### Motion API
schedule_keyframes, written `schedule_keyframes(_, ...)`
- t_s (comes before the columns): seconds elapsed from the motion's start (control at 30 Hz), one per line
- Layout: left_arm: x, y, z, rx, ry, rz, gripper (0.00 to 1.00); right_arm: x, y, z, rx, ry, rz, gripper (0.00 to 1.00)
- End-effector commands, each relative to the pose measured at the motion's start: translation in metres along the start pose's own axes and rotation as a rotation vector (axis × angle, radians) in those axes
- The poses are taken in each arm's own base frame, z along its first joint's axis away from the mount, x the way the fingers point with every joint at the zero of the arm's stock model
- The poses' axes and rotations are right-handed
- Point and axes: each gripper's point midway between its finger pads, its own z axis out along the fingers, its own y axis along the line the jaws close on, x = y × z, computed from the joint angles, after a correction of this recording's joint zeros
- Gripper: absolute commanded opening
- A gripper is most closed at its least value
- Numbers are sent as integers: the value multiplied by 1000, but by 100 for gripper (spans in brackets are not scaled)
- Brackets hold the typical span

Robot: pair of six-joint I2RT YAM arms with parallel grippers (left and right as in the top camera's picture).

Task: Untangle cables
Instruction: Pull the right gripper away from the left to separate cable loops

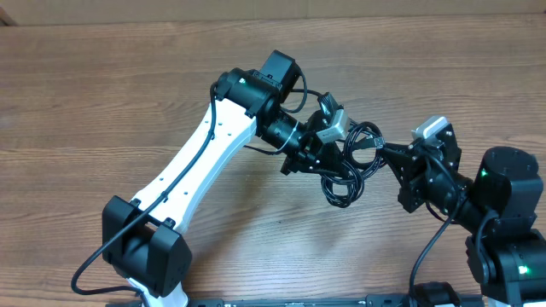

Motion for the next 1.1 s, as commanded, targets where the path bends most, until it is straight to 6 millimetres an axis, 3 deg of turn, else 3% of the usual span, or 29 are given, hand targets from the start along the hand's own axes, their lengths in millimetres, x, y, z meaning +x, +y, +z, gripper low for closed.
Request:
schedule_keyframes(0.0, -22, -17, -4, 24, -61, 100, 4, 1, 17, -3, -88, 4, 9, 4)
schedule_keyframes(0.13, -21, -13, -10, 9, -68, 75, 4, 15, 15, -3, -66, 61, 75, 4)
schedule_keyframes(0.43, -31, -10, -30, 8, -155, 19, 4, 60, -45, -18, 364, 198, 482, 4)
schedule_keyframes(0.93, -31, -7, -32, -2, -156, 27, 4, 85, -41, -26, 449, 238, 838, 4)
schedule_keyframes(1.07, -31, -6, -33, -6, -157, 38, 4, 86, -34, -24, 411, 250, 857, 4)
